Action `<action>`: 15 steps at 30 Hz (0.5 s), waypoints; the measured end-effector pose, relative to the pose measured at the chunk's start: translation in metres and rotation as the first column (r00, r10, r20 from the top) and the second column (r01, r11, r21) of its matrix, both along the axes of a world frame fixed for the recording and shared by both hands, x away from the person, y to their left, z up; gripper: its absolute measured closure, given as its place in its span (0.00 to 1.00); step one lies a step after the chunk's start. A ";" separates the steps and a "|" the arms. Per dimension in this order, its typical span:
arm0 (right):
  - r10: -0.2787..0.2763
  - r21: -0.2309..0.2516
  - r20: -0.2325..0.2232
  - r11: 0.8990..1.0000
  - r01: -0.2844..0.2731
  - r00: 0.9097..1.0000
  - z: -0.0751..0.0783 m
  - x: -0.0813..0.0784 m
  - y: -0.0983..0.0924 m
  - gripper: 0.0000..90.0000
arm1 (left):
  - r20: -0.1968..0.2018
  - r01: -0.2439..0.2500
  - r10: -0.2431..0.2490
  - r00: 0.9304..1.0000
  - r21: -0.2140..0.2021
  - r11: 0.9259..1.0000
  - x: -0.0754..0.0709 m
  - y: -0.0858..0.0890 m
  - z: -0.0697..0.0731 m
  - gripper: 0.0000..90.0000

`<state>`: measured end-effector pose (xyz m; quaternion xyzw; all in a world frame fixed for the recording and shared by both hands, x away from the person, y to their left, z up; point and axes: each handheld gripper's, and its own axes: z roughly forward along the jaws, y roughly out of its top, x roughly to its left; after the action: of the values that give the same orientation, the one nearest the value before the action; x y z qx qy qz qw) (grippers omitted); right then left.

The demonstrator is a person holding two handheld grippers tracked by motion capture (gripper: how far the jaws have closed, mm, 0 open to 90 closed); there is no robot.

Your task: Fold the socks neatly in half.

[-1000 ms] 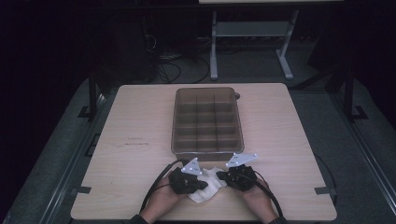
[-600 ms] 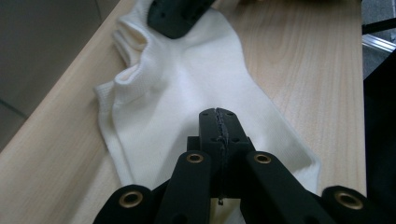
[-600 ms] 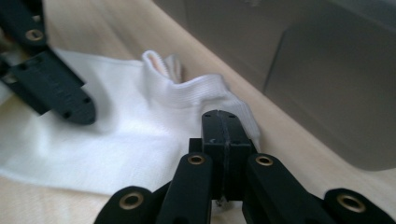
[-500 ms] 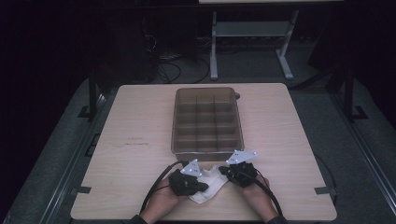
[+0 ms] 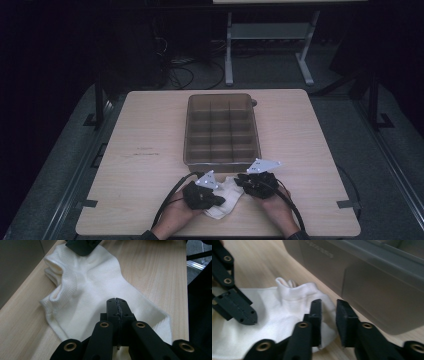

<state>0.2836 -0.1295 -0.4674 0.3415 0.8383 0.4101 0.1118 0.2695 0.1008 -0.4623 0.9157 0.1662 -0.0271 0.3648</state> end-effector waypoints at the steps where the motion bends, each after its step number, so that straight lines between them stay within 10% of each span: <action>1: -0.001 0.007 -0.007 1.000 0.001 1.000 -0.001 0.001 -0.001 0.76 | -0.002 0.001 -0.001 1.000 -0.001 1.000 0.000 0.000 0.000 1.00; 9: 0.001 0.015 -0.036 1.000 -0.001 0.999 -0.011 0.006 0.002 0.67 | -0.010 0.005 -0.005 1.000 -0.005 1.000 0.001 0.001 0.000 1.00; 15: 0.026 0.005 -0.021 1.000 -0.026 0.999 -0.011 0.003 0.005 0.80 | -0.007 0.002 -0.002 1.000 -0.003 1.000 0.000 0.001 0.000 1.00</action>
<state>0.2866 -0.1247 -0.4789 0.3350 0.8429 0.4098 0.0969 0.2693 0.1019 -0.4626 0.9153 0.1663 -0.0308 0.3656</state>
